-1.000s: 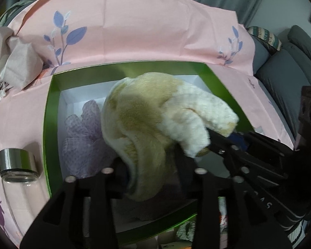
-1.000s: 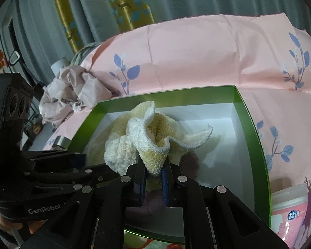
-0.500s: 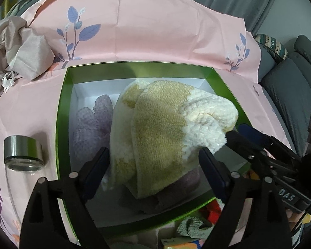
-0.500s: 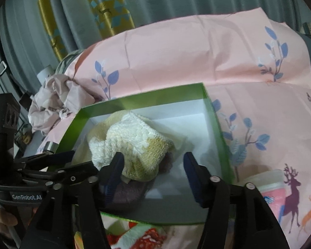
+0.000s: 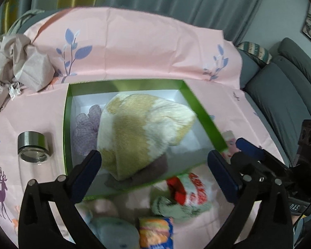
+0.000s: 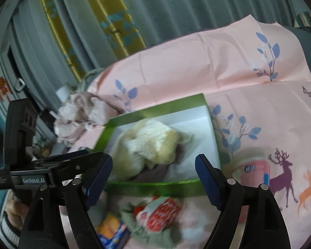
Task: Organize soft objects
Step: 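Move both grippers back to the blue Tempo tissue pack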
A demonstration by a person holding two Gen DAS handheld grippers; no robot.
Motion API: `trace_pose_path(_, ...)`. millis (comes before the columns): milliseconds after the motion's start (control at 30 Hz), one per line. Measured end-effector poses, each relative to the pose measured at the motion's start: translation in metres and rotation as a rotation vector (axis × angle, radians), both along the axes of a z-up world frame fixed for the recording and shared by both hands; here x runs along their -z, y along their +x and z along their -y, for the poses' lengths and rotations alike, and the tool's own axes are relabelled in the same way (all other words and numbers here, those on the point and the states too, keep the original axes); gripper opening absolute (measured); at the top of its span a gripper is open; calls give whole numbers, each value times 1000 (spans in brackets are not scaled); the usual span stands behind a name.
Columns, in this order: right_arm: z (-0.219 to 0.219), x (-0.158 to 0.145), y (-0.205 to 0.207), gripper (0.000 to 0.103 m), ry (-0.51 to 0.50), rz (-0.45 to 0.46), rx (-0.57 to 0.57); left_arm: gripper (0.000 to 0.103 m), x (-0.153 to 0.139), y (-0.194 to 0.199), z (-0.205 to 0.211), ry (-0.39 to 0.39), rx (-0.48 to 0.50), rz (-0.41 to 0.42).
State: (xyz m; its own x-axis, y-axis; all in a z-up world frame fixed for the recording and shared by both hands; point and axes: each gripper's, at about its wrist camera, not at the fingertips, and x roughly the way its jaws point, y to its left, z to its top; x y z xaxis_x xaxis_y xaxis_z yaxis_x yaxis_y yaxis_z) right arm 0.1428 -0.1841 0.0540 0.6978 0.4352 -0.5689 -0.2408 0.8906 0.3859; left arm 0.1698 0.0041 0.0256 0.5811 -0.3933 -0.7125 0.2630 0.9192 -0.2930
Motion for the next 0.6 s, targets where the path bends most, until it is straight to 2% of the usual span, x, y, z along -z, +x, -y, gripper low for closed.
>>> trace_pose_path(167,1,-11,-31,86,15,44,-14,102,-19,-30,-1,-8,12,44)
trace_pose_path(300,-1,-12,-57,86,-35,51,-17,102,-29,-56,-9,-17,9,61)
trace_pose_path(467,-1,-11,-84,86,-84,41,-14,102,-34,-88,-26,5,-27,83)
trace_pose_path(600,-1,-10,-105,86,-114,42,-11,102,-30,-109,-50,-25,-73,69)
